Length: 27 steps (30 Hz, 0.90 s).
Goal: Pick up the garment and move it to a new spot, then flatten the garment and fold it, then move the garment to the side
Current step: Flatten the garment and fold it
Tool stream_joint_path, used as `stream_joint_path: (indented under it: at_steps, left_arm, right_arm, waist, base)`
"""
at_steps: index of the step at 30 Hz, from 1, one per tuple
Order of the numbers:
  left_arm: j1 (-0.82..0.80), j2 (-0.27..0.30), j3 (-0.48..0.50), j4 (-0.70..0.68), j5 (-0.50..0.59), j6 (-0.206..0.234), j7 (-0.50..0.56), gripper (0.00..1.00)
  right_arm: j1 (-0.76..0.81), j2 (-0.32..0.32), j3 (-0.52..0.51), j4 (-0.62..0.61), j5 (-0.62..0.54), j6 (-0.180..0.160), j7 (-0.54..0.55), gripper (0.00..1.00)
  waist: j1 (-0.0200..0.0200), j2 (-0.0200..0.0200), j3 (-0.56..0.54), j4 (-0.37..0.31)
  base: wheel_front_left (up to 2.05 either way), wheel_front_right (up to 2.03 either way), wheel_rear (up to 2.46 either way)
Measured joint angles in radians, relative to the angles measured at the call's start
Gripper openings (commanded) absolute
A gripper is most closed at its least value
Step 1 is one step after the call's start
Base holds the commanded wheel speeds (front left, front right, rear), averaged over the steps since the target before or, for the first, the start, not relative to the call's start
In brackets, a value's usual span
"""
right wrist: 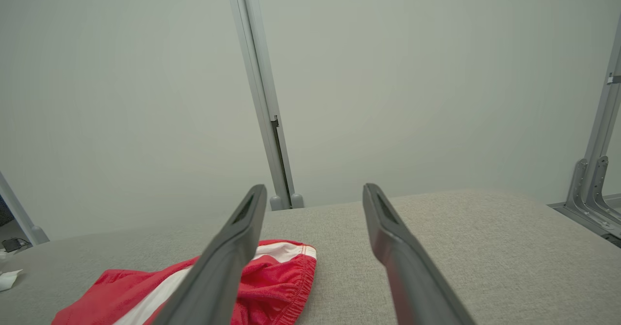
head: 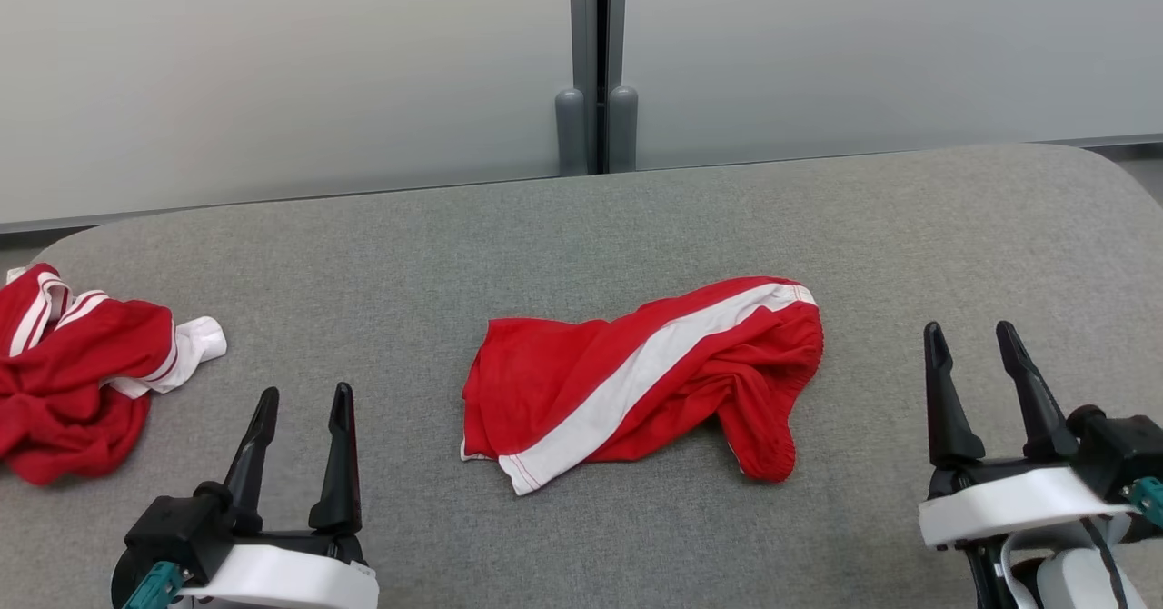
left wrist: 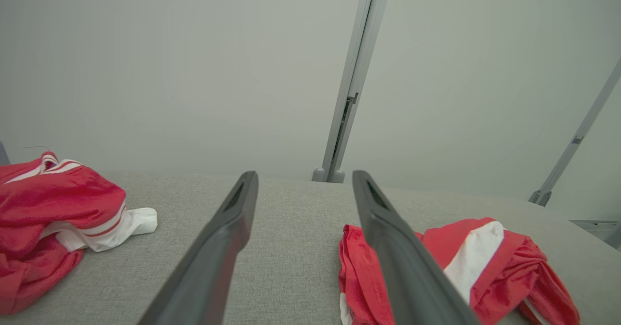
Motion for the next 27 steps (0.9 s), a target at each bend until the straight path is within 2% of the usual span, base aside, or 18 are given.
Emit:
stream_joint_path:
  at_steps: [3, 6, 10, 16, 17, 23, 27]
  left_arm:
    - [-0.001, -0.006, -0.003, -0.001, 0.008, -0.010, 0.000, 1.00]
    - [-0.003, -0.006, -0.003, -0.002, 0.011, -0.013, 0.000, 1.00]
    - [-0.013, -0.009, -0.004, -0.003, 0.016, -0.014, 0.000, 1.00]
    - [-0.043, -0.018, -0.010, 0.011, 0.017, -0.023, 0.000, 1.00]
    - [-0.043, -0.018, -0.010, 0.011, 0.017, -0.023, 0.000, 1.00]
    - [-0.066, -0.028, -0.014, 0.023, 0.022, -0.032, -0.003, 1.00]
    - [-0.075, -0.031, -0.013, 0.030, 0.026, -0.037, -0.003, 1.00]
  right_arm:
    - [-0.049, -0.025, 0.006, 0.058, 0.021, 0.000, 0.013, 1.00]
    - [-0.115, -0.056, 0.021, 0.125, 0.053, 0.000, 0.087, 1.00]
    - [-0.220, -0.080, 0.025, 0.226, 0.174, 0.000, 0.231, 1.00]
    - [-0.363, -0.145, 0.062, 0.377, 0.315, 0.000, 0.504, 1.00]
    - [-0.363, -0.145, 0.062, 0.377, 0.315, 0.000, 0.504, 1.00]
    - [-0.460, -0.184, 0.068, 0.485, 0.389, 0.000, 0.658, 1.00]
    - [-0.509, -0.190, 0.058, 0.543, 0.433, 0.000, 0.708, 1.00]
  waist:
    - [0.0000, 0.0000, 0.008, 0.011]
    - [-0.0001, 0.0000, 0.023, 0.026]
    - [0.0000, 0.0000, 0.050, 0.052]
    - [0.0000, 0.0000, 0.094, 0.098]
    - [0.0000, 0.0000, 0.094, 0.098]
    - [0.0000, 0.0000, 0.130, 0.146]
    - [0.0000, 0.0000, 0.153, 0.173]
  base:
    - [0.00, 0.00, 0.00]
    - [0.00, 0.00, 0.00]
    - [0.00, 0.00, 0.00]
    - [0.00, 0.00, 0.00]
    - [0.00, 0.00, 0.00]
    - [0.00, 0.00, 0.00]
    - [0.00, 0.00, 0.00]
